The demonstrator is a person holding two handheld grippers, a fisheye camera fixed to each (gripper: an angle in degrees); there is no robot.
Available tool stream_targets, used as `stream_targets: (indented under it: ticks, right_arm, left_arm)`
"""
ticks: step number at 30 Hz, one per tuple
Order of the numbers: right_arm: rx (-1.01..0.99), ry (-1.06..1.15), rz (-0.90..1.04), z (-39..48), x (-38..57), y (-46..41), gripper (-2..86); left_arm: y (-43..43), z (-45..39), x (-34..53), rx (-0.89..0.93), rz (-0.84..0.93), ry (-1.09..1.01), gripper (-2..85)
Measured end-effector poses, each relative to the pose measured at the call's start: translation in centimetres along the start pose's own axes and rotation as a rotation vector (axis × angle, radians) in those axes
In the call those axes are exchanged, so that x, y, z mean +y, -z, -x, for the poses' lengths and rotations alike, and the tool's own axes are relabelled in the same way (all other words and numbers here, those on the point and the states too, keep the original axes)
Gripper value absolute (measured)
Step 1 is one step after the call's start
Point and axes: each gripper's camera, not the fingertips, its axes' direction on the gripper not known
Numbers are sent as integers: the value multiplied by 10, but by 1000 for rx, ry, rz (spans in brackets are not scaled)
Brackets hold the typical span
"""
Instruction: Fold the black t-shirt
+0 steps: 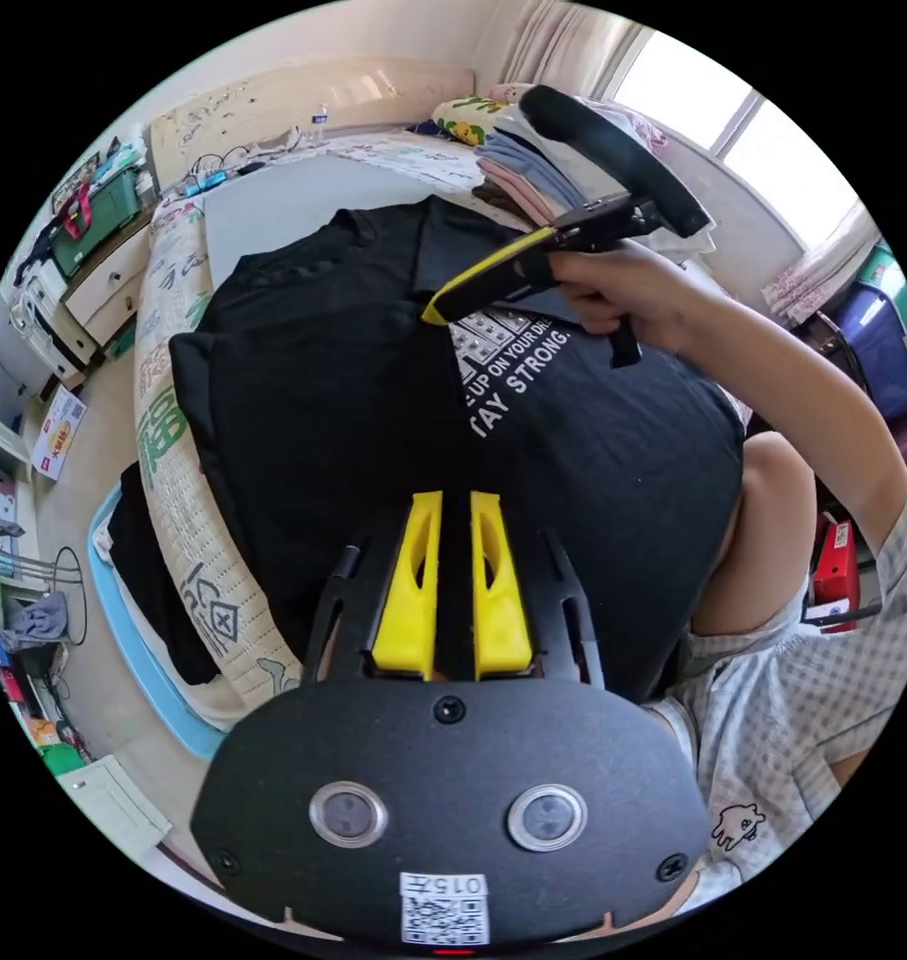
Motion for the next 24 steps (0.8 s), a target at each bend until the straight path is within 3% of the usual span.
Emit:
stream_targets:
  ticks: [8, 13, 18, 24]
  right_arm:
    - [116, 13, -27, 67, 19, 2, -8]
    - [141, 9, -33, 108, 25, 10, -5]
    - [84, -40, -53, 138, 40, 41, 11]
    - [-167, 147, -221, 247, 130, 123, 35]
  left_arm:
    - [32, -2, -18, 23, -73, -19, -4]
    - [16, -5, -35, 55, 45, -69, 8]
    - [32, 16, -35, 148, 20, -30, 40]
    - [86, 82, 7, 74, -243, 347, 80]
